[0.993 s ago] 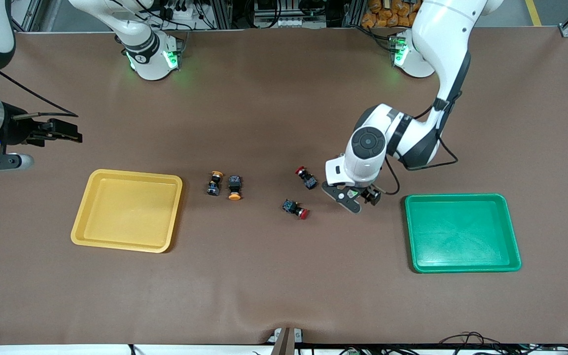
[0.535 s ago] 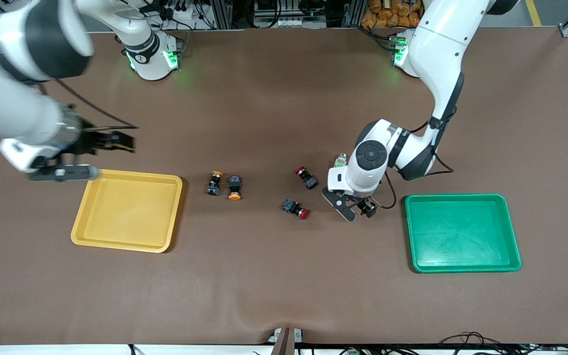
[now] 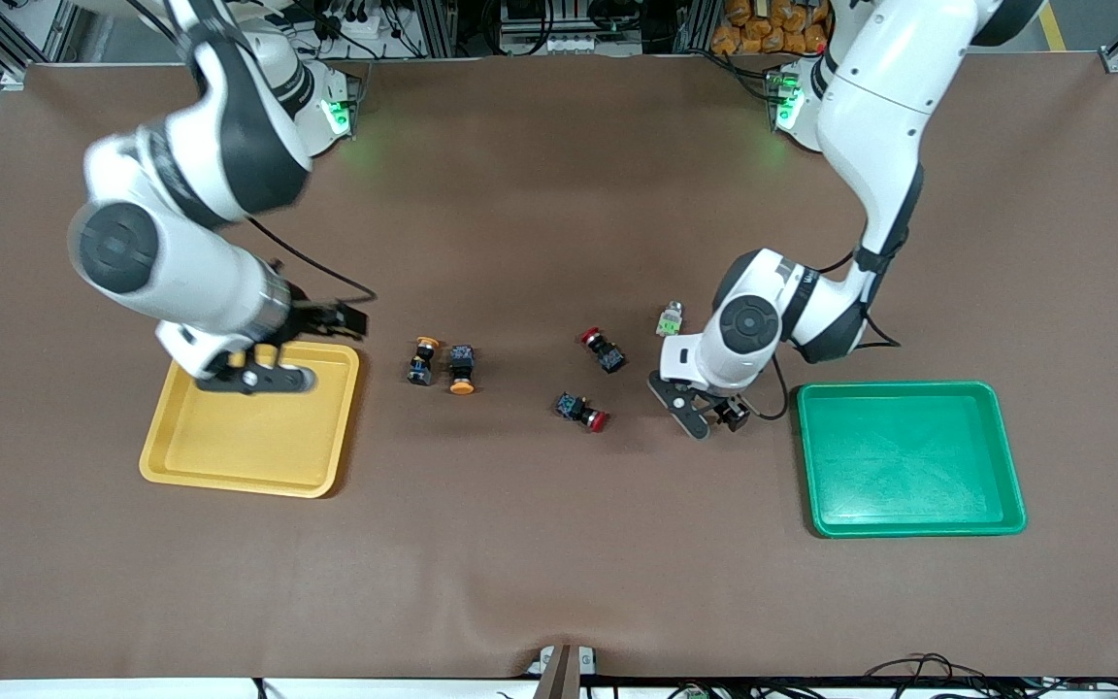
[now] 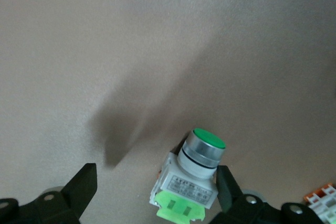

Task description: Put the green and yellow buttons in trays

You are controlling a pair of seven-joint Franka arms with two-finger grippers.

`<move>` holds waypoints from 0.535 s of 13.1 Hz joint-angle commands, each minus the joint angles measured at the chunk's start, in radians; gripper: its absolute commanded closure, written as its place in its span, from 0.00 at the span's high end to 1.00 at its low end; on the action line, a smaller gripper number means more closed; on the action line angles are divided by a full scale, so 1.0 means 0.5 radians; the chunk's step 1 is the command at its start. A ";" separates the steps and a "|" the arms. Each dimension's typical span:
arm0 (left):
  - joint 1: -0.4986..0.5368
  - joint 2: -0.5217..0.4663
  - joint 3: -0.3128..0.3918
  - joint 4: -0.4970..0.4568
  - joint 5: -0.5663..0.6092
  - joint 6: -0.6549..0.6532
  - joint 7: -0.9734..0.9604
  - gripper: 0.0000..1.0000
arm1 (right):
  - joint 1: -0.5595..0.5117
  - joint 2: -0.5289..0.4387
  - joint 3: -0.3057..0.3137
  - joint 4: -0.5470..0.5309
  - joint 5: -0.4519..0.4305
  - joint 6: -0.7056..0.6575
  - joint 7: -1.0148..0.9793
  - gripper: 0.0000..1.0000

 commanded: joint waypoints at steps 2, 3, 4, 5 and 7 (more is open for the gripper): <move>0.006 -0.014 -0.052 -0.035 -0.053 0.043 -0.001 0.86 | 0.063 0.127 -0.022 -0.061 0.075 0.200 0.059 1.00; 0.000 -0.017 -0.052 -0.035 -0.053 0.043 -0.001 0.70 | 0.072 0.170 -0.022 -0.067 0.075 0.255 0.056 1.00; -0.009 -0.017 -0.052 -0.032 -0.053 0.046 0.002 0.48 | 0.084 0.173 -0.022 -0.070 0.075 0.244 0.056 1.00; -0.015 -0.017 -0.052 -0.032 -0.053 0.043 0.002 0.37 | 0.084 0.173 -0.022 -0.070 0.075 0.231 0.059 1.00; 0.000 -0.020 -0.052 -0.038 -0.047 0.043 0.036 0.14 | 0.060 0.197 -0.022 -0.073 0.075 0.249 0.056 1.00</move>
